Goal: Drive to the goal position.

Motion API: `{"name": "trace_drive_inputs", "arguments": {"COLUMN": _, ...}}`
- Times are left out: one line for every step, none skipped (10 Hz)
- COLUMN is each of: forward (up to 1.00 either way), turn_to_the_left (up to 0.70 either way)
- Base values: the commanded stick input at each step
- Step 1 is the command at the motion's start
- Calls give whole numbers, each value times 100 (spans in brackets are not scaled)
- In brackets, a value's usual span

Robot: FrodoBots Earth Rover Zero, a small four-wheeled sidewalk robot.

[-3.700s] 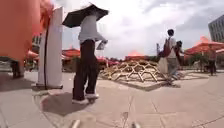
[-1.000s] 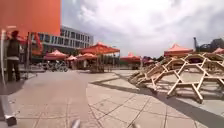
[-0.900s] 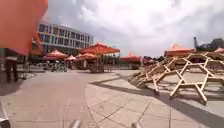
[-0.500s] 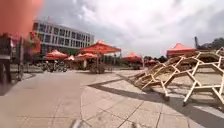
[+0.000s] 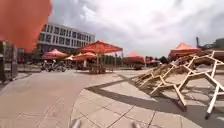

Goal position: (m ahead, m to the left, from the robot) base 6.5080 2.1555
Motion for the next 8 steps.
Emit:
{"name": "trace_drive_inputs", "arguments": {"forward": 85, "turn_to_the_left": 33}}
{"name": "trace_drive_inputs", "arguments": {"forward": 85, "turn_to_the_left": 33}}
{"name": "trace_drive_inputs", "arguments": {"forward": 85, "turn_to_the_left": 33}}
{"name": "trace_drive_inputs", "arguments": {"forward": 85, "turn_to_the_left": 33}}
{"name": "trace_drive_inputs", "arguments": {"forward": 85, "turn_to_the_left": 33}}
{"name": "trace_drive_inputs", "arguments": {"forward": 85, "turn_to_the_left": 17}}
{"name": "trace_drive_inputs", "arguments": {"forward": 85, "turn_to_the_left": 5}}
{"name": "trace_drive_inputs", "arguments": {"forward": 85, "turn_to_the_left": 1}}
